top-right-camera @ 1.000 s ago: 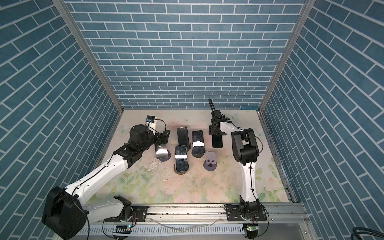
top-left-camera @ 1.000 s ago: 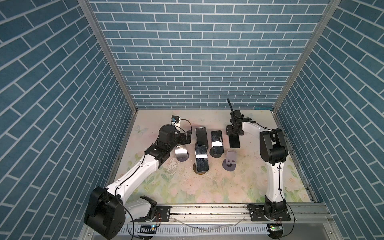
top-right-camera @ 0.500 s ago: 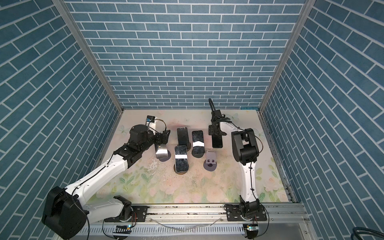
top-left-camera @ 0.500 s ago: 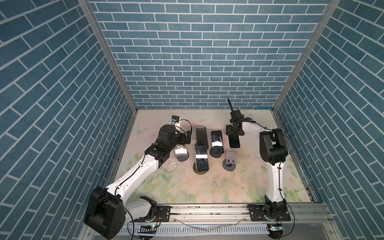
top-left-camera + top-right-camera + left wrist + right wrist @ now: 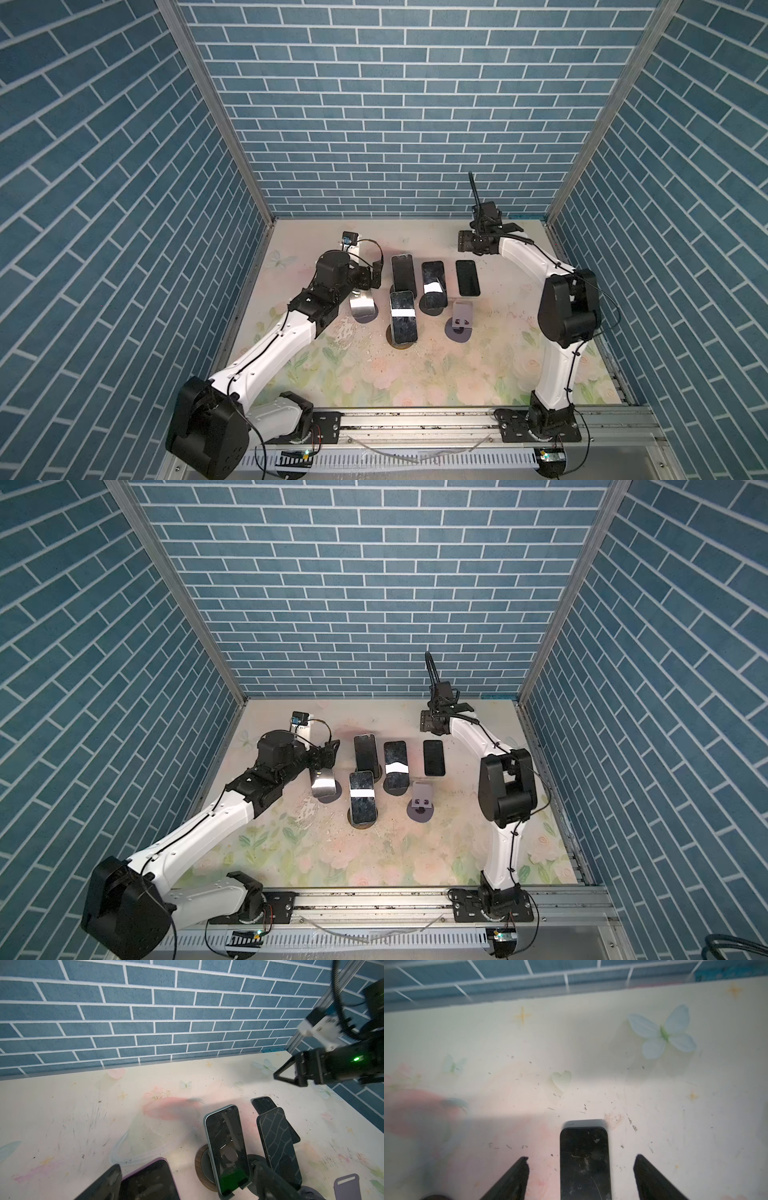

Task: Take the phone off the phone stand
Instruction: 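Move the right gripper back over the empty grey stand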

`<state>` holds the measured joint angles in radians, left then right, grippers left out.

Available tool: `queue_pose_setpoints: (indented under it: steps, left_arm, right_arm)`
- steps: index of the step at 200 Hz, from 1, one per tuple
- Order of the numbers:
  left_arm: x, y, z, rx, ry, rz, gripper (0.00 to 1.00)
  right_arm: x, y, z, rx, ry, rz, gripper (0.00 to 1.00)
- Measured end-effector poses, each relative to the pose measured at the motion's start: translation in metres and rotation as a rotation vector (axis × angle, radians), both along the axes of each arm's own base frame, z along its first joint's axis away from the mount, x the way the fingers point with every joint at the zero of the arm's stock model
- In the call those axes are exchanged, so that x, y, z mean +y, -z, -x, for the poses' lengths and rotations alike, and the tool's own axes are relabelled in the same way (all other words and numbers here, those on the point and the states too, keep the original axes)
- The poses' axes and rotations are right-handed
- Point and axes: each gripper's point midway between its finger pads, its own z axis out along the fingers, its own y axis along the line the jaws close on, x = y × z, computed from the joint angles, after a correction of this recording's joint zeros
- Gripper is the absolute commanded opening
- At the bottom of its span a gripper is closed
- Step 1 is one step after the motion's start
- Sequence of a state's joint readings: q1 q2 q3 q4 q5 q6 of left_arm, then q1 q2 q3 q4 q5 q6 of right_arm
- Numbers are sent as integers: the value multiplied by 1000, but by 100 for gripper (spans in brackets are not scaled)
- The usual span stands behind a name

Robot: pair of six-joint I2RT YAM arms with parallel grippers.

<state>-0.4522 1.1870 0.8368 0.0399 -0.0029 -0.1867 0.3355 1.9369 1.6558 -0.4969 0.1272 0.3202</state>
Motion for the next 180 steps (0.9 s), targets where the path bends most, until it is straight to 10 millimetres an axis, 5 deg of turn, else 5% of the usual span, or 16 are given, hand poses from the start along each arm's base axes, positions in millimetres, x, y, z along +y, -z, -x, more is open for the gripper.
queue_pose_setpoints:
  steps: [22, 42, 124, 180]
  left_arm:
    - [1, 3, 1, 6, 0, -3, 100]
    - [1, 4, 2, 6, 0, -3, 100]
    - [2, 2, 2, 0, -3, -1, 100]
    - [1, 1, 2, -3, -1, 1, 100]
  right_arm:
    - [-3, -32, 14, -48, 11, -33, 80]
    - [-4, -41, 33, -47, 12, -45, 81]
    - [33, -20, 136, 75, -117, 23, 81]
    - [34, -14, 169, 95, -116, 44, 81]
